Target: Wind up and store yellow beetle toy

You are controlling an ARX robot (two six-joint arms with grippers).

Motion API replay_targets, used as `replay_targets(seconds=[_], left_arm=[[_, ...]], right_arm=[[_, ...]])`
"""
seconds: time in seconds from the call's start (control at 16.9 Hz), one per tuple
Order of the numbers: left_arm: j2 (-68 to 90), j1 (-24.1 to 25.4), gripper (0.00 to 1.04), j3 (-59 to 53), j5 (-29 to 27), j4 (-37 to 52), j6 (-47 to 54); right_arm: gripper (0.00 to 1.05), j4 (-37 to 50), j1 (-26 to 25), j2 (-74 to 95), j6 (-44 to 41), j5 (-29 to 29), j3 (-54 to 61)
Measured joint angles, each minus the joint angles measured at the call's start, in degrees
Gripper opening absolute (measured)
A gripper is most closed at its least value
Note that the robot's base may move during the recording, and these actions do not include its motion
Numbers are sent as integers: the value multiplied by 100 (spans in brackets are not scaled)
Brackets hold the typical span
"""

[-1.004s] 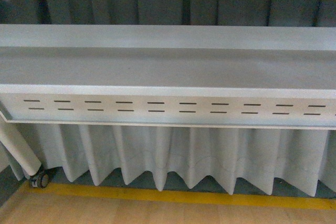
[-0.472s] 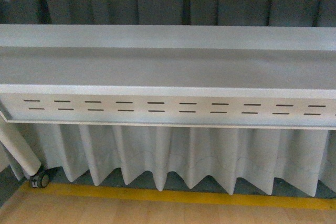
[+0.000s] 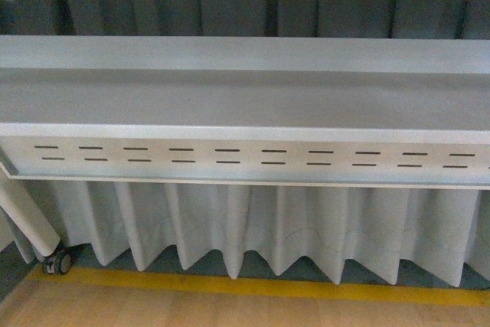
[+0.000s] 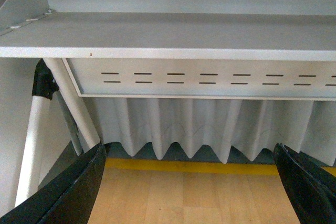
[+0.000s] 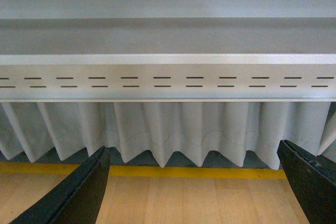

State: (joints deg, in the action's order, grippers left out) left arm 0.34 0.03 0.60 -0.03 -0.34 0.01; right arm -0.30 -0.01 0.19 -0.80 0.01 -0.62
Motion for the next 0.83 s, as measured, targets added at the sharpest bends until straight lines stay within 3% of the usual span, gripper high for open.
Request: replay_targets(seconds=[0.83], left_arm=[[0,0,98,0,0,4,2]], right_arm=[[98,2,0,-2,0,0,0]])
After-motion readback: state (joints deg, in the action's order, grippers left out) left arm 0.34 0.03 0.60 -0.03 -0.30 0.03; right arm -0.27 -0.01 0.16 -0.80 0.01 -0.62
